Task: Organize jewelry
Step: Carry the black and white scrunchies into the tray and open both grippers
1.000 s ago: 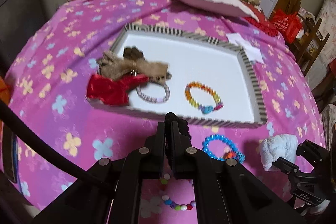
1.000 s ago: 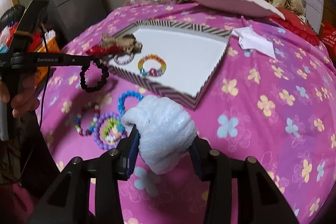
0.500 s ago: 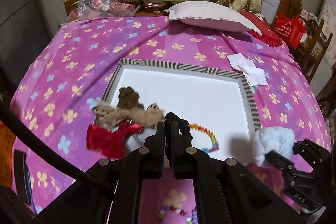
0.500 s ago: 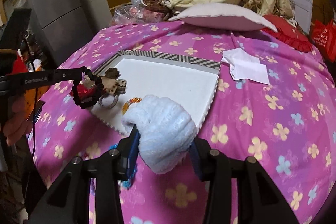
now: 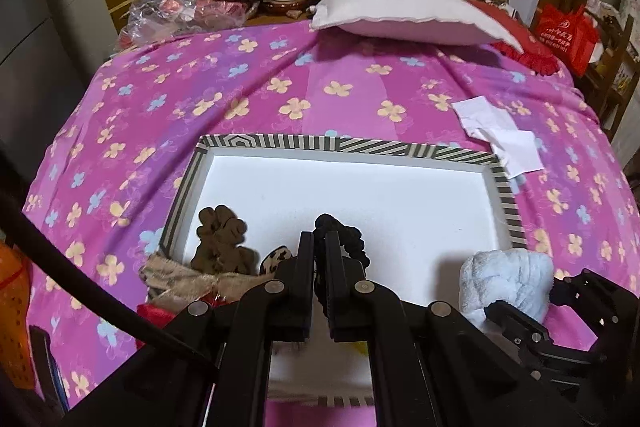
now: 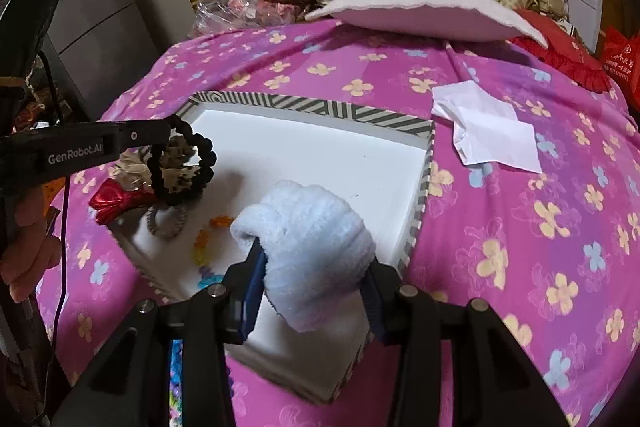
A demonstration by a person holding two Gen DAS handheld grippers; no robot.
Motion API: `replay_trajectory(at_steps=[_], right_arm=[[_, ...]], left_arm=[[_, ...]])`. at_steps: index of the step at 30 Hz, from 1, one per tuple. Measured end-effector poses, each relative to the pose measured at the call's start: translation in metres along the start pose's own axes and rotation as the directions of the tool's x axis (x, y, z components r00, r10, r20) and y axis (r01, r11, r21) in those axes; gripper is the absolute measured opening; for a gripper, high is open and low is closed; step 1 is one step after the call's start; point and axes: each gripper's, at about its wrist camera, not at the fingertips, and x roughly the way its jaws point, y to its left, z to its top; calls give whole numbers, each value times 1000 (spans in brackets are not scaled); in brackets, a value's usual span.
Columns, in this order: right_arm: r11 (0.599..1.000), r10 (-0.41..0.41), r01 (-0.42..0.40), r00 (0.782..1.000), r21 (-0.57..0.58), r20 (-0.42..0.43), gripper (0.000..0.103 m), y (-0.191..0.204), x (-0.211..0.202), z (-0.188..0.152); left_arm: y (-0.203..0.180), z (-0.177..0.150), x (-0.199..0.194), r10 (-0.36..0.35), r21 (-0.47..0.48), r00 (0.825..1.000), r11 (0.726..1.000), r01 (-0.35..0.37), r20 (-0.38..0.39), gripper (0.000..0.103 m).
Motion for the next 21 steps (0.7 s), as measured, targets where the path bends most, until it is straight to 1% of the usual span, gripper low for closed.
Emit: replay_trajectory(at_steps=[9, 13, 14, 18, 19, 21], right_arm=[[1000, 1, -1, 999, 8, -50, 45, 6, 35, 26], [1000, 25, -24, 997, 15, -71, 45, 13, 51, 37], [1000, 28, -27, 997, 16, -75, 47, 14, 55, 38], [1000, 30, -29, 993, 7, -116, 51, 19, 73, 37], [999, 34, -34, 992, 9, -118, 54, 19, 75, 36], [998, 54, -51, 992, 25, -111, 57, 16, 74, 35]], left_arm=[[14, 9, 38, 42, -42, 998, 998, -44, -43, 26], [21, 9, 49, 59, -56, 996, 996, -62, -60, 26], [23, 8, 51, 63, -59, 996, 996, -67, -64, 26], [31, 6, 60, 76, -78, 994, 994, -83, -80, 26], [33, 5, 62, 79, -81, 993, 993, -86, -83, 26], [35, 3, 64, 83, -86, 993, 992, -90, -87, 26]])
